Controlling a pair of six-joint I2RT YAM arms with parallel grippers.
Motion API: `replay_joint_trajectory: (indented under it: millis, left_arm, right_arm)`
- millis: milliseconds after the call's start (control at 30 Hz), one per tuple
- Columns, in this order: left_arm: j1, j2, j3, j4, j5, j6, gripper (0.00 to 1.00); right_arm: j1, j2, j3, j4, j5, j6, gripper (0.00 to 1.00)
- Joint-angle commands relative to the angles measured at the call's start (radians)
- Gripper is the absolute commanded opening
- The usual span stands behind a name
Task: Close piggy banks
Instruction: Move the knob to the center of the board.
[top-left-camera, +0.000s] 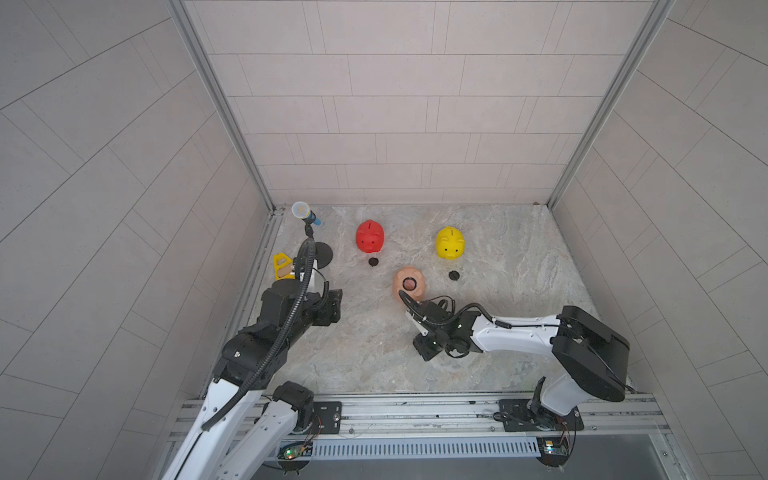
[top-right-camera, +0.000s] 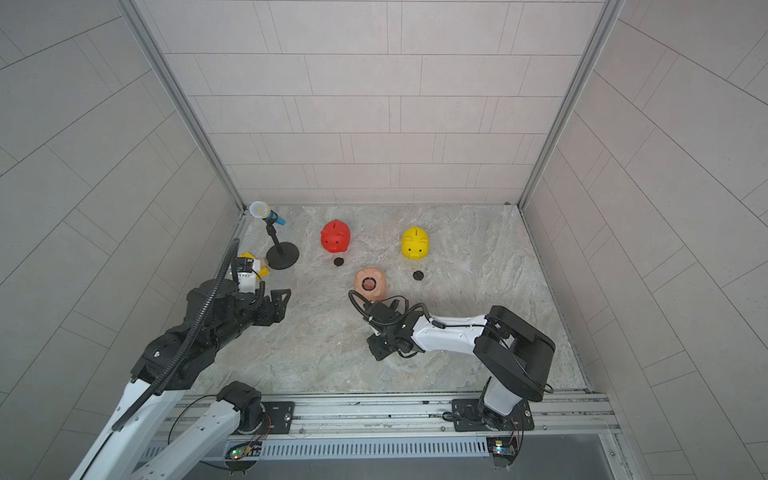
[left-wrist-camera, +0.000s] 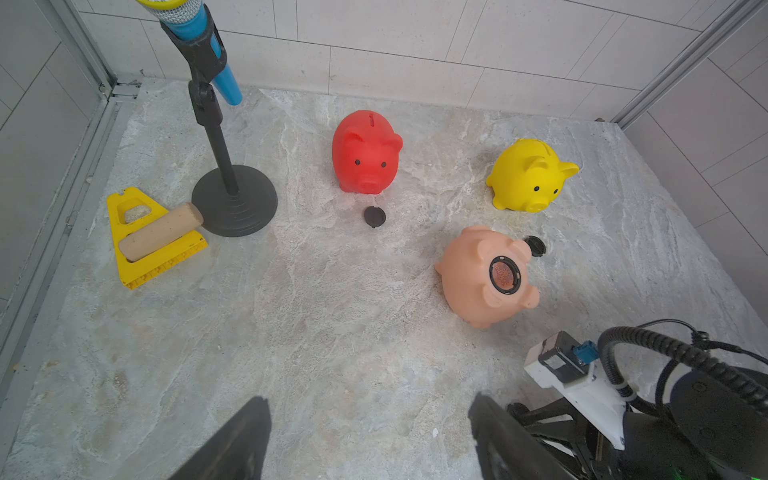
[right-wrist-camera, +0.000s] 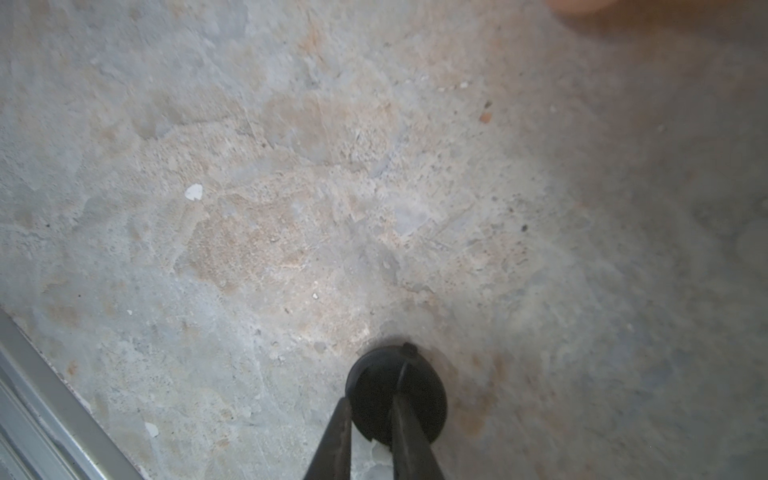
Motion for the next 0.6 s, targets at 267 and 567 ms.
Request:
replay_joint_trajectory:
  millis: [267, 567]
  left_arm:
    - [0.009, -0.007, -0.005, 0.009, 0.004, 0.009, 0.82]
    - [0.01, -0.011, -0.006, 0.007, 0.005, 0.01, 0.82]
  right_arm:
    - [0.011, -0.057, -0.008, -0.063, -0.006, 0.038, 0.19]
    - [0.011, -0.082, 0.021, -0.101, 0.027, 0.027, 0.29]
